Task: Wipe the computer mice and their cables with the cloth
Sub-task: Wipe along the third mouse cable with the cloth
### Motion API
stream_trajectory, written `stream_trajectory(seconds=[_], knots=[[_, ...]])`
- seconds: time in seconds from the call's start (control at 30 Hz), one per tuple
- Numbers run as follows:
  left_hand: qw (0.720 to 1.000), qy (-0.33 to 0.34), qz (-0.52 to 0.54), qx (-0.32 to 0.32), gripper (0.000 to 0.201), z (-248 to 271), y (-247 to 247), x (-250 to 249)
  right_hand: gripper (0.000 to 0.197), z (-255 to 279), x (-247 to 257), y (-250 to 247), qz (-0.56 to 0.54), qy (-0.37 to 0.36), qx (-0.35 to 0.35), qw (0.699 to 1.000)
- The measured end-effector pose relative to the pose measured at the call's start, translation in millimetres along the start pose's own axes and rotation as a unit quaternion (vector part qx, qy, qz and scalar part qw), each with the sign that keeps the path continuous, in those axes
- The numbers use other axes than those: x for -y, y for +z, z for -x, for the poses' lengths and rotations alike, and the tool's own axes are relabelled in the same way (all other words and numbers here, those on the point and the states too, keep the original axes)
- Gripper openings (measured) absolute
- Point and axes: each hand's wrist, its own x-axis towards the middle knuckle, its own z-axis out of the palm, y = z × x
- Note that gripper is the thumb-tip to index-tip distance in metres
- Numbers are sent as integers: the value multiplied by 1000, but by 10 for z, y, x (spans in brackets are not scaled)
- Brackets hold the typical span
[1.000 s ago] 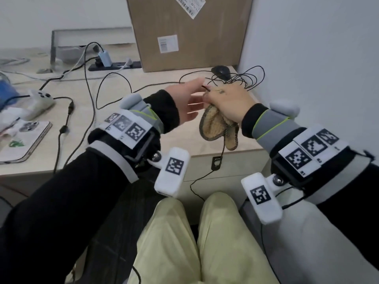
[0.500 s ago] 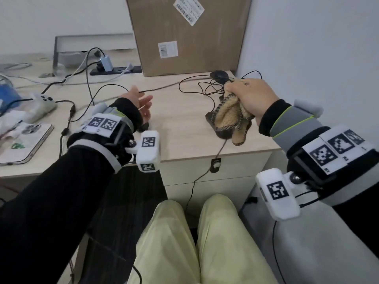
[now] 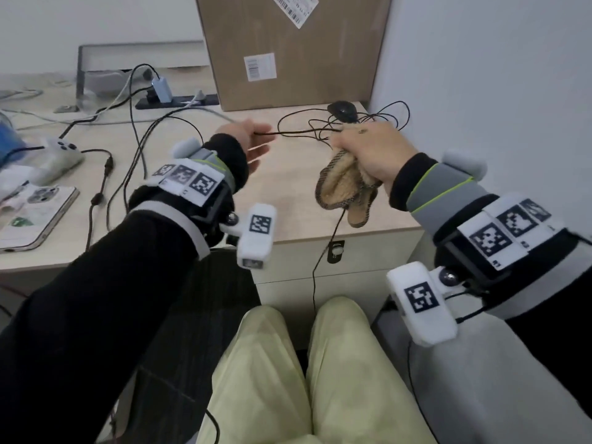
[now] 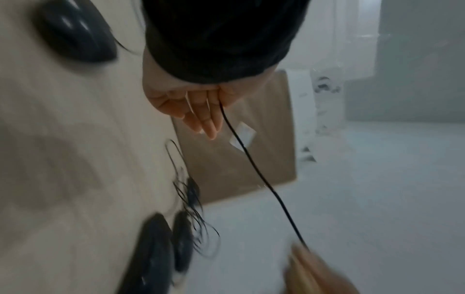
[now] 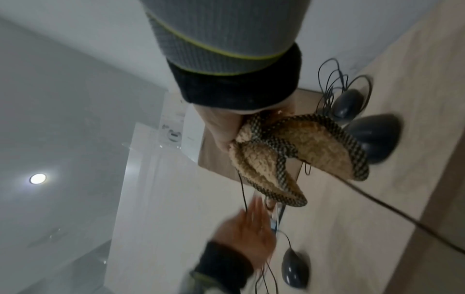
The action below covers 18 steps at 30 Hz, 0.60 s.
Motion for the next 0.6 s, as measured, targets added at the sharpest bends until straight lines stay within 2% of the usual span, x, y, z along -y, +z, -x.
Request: stream_trajectory(seconds=[0.07,0.13,0.2,0.27,0.3,0.37,0.43,0.5,0.57,0.6], knots=[[998,-14,38,-51,45,-163,-315,86,21,-24,-55,-172,-39,18,-36,998],[993,-15,80,-90,44,-236,-498,153,19,-59,-97,-297,-56,26,-62,996],[989,-31,111,-92,41,-214,-512,170,20,-96,-122,-306,-61,29,-80,994],[987,-71,143,-34,42,-124,-367,155,22,-132,-102,-229,-49,26,-95,994],[985,-88,146,9,52,-40,-262,144,25,-149,-77,-164,-36,25,-94,995],[985,-97,100,100,75,149,1,108,29,-163,-18,-29,12,15,-68,998],[979,-88,43,177,81,277,305,88,32,-125,49,97,102,-5,-16,995],[976,-63,35,204,63,316,539,78,35,-79,107,209,191,-57,31,980],[986,-31,32,163,31,304,645,47,31,-55,129,264,228,-82,46,969],[990,-16,11,141,27,286,619,22,27,-59,119,255,234,-82,47,968]])
